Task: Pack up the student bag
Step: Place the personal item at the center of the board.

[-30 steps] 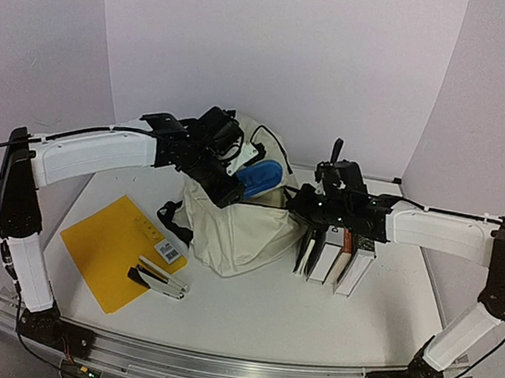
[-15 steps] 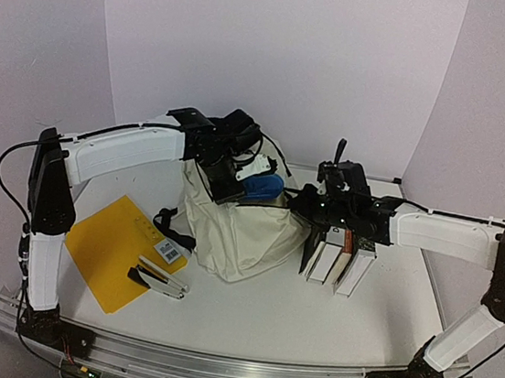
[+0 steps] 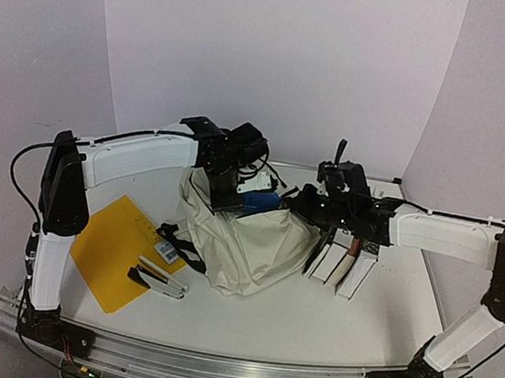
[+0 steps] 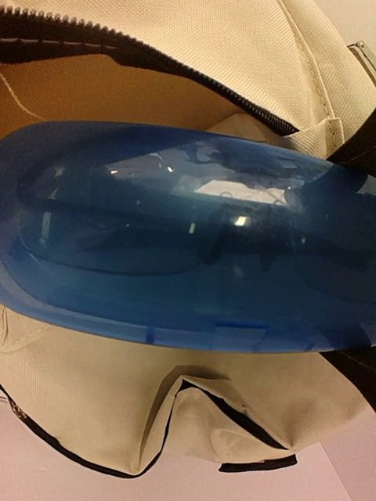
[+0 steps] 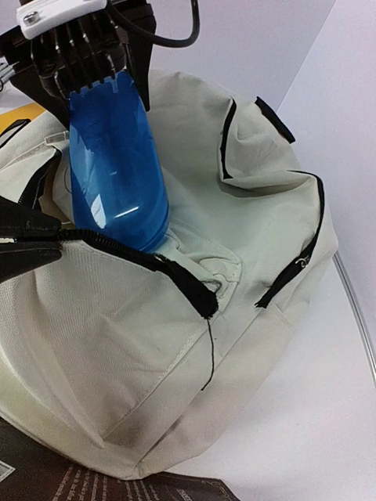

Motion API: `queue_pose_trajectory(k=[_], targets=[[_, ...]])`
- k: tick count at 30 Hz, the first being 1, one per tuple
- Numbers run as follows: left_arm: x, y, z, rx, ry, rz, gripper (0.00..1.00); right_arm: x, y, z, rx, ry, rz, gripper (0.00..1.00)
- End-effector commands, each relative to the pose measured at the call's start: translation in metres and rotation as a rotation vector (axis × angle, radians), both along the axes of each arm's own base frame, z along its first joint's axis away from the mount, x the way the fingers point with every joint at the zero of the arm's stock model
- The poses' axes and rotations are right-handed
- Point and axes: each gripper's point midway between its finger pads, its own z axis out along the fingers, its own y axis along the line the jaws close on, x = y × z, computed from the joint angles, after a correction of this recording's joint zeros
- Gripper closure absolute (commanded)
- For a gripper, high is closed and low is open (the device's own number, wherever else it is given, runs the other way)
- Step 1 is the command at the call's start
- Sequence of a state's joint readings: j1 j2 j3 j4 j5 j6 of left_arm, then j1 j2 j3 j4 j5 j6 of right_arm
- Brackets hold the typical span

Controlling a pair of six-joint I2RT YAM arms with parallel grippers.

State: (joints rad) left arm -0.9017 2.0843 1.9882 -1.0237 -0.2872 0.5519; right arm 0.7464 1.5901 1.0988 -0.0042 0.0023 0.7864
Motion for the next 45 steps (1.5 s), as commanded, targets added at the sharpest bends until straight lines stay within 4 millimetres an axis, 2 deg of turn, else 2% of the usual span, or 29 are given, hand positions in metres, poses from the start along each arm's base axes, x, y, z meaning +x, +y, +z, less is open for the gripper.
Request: queue_pose_trajectory(k=[1, 6, 15, 17, 22, 27, 29, 34, 38, 41, 45], targets=[[-0.013, -0.008, -0.019, 0.032, 0.052, -0.063, 0.48, 0.012, 0.007, 0.004, 0.023, -0.037, -0.004, 1.0], [-0.022, -0.026, -0.024, -0.044, 0.112, -0.103, 0.48, 0.012, 0.019, 0.0, 0.045, -0.025, 0.039, 1.0], [-0.041, -0.053, -0.025, -0.216, 0.28, -0.13, 0.43, 0.015, 0.023, -0.005, 0.038, -0.023, 0.05, 1.0], [-0.039, -0.053, -0.023, -0.266, 0.323, -0.087, 0.4, 0.016, 0.024, -0.004, 0.04, -0.022, 0.051, 1.0], [-0.023, -0.046, -0.006, -0.403, 0.352, 0.026, 0.22, 0.016, 0.025, -0.002, 0.046, -0.024, 0.056, 1.0], [-0.004, -0.026, 0.012, -0.531, 0.363, 0.156, 0.15, 0.015, 0.025, 0.002, 0.05, -0.03, 0.056, 1.0], [0.0, -0.019, 0.019, -0.59, 0.394, 0.209, 0.07, 0.015, 0.025, 0.001, 0.05, -0.028, 0.055, 1.0], [0.005, -0.016, 0.042, -0.778, 0.492, 0.298, 0.03, 0.014, 0.025, -0.002, 0.049, -0.021, 0.057, 1.0], [0.007, -0.014, 0.051, -0.864, 0.528, 0.368, 0.03, 0.014, 0.025, -0.002, 0.05, -0.019, 0.06, 1.0], [0.013, -0.012, 0.047, -0.888, 0.542, 0.436, 0.09, 0.014, 0.025, -0.003, 0.048, -0.019, 0.062, 1.0], [0.014, -0.019, 0.034, -0.9, 0.604, 0.469, 0.21, 0.014, 0.026, -0.005, 0.047, -0.015, 0.065, 1.0]])
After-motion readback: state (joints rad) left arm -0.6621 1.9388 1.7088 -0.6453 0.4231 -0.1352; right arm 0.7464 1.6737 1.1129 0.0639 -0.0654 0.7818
